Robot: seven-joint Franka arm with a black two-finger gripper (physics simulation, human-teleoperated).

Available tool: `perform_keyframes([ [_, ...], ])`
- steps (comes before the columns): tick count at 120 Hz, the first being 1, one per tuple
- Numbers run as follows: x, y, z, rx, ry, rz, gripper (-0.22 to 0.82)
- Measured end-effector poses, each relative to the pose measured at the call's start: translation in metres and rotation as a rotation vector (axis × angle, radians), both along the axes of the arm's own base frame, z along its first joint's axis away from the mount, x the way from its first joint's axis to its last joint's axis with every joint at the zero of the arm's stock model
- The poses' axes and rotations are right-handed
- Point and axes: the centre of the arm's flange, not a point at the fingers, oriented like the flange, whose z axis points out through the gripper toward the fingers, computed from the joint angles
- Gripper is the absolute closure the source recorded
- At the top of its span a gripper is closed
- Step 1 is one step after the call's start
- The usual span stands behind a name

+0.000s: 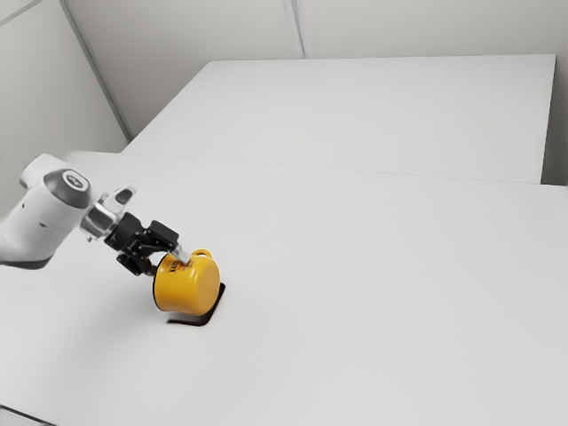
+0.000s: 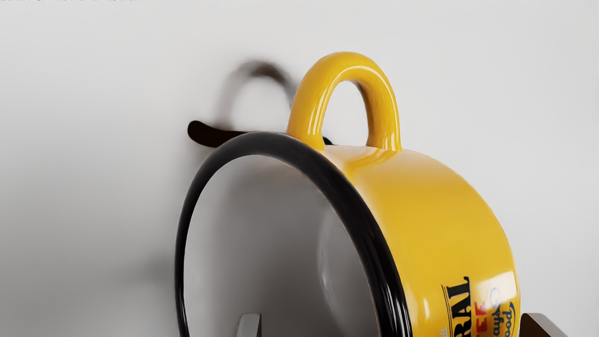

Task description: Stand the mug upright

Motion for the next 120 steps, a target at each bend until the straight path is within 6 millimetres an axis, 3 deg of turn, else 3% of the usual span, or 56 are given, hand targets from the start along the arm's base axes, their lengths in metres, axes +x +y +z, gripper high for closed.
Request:
perform_keyframes([
  [21,-0.009,0.006,-0.009,-0.096,-0.047,0.039,0.03],
  [39,-0.015,0.008,-0.012,-0.172,-0.078,0.054,0.14],
  [53,-0.018,0.003,-0.015,-0.226,-0.097,0.058,0.29],
  [68,-0.017,-0.005,-0.013,-0.25,-0.124,0.037,0.53],
  [80,-0.015,-0.012,-0.007,-0.253,-0.148,0.01,0.64],
  [105,-0.011,-0.03,0.033,-0.209,-0.242,-0.062,0.73],
  [120,-0.001,-0.061,0.067,-0.142,-0.303,-0.163,0.75],
])
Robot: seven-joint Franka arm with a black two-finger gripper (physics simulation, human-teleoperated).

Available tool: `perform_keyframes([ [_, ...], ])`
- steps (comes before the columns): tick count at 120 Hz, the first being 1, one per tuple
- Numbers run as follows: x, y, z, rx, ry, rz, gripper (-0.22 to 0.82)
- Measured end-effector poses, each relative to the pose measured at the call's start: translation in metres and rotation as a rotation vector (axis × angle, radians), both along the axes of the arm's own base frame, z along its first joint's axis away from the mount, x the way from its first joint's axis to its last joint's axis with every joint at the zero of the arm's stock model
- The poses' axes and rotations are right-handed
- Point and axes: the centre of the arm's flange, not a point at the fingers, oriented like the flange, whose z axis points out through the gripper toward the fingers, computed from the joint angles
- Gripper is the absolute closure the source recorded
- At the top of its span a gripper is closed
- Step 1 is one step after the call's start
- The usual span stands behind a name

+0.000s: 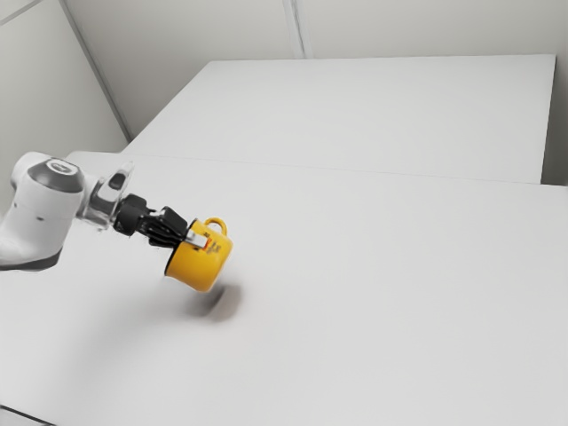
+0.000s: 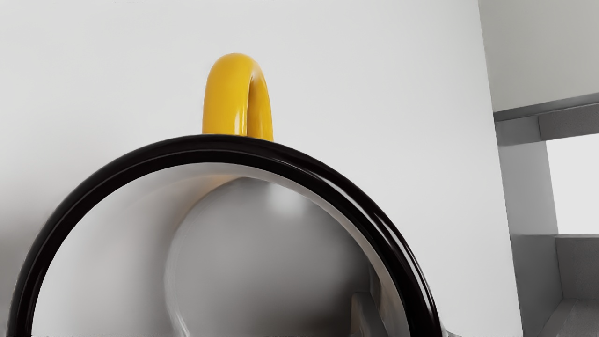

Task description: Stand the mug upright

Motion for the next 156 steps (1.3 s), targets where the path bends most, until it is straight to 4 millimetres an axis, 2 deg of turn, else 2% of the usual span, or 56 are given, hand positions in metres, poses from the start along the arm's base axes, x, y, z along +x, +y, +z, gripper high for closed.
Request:
perform_keyframes([
  [11,0.016,-0.027,0.037,0.134,-0.052,-0.109,0.76],
  [21,0.022,-0.05,0.064,0.28,-0.069,-0.203,0.76],
  [36,0.012,-0.08,0.094,0.507,-0.067,-0.297,0.77],
  [49,0.001,-0.104,0.104,0.688,-0.051,-0.347,0.77],
  [66,-0.015,-0.121,0.077,0.854,-0.043,-0.335,0.77],
  [98,-0.033,-0.121,0.011,0.939,-0.095,-0.208,0.77],
  [124,-0.025,-0.122,-0.019,0.918,-0.117,-0.112,0.76],
  [156,-0.017,-0.125,-0.057,0.885,-0.053,-0.07,0.76],
])
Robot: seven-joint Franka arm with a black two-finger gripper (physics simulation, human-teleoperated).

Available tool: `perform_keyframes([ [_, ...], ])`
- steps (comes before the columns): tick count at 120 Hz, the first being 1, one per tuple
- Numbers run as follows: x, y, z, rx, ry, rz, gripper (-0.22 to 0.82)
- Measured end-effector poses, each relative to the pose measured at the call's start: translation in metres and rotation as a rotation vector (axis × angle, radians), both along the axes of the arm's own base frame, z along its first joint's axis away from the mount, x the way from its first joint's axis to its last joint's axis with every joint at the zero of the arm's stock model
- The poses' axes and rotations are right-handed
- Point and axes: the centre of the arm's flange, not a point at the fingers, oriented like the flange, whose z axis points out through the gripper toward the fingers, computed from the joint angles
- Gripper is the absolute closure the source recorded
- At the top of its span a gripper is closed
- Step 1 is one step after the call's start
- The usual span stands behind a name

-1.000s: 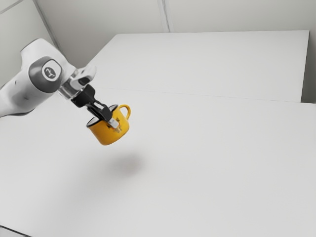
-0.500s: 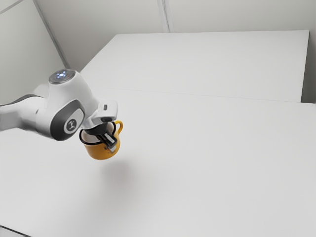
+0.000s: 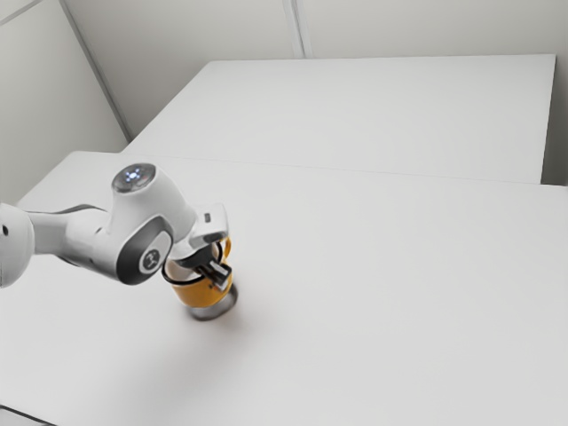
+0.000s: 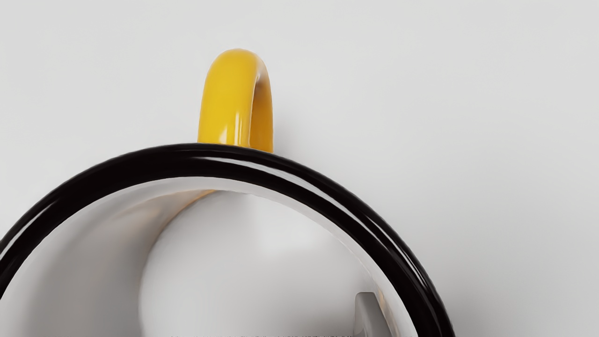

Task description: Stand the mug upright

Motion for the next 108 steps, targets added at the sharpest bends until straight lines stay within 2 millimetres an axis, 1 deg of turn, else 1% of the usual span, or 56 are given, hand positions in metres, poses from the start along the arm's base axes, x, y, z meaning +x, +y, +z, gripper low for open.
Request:
perform_keyframes([
  [29,0.001,0.001,-0.03,-0.016,0.055,0.043,0.76],
  [33,0.001,0.0,-0.033,-0.018,0.061,0.047,0.75],
  [47,0.001,0.0,-0.034,-0.026,0.065,0.058,0.5],
  [56,0.002,-0.004,-0.027,-0.028,0.055,0.056,0.35],
  [68,0.008,-0.007,-0.001,-0.032,0.036,0.066,0.22],
  [81,0.019,-0.011,0.036,-0.034,0.048,0.088,0.13],
  [98,0.048,-0.021,0.107,-0.044,0.078,0.12,0.07],
  [108,0.062,-0.031,0.143,-0.051,0.103,0.132,0.05],
])
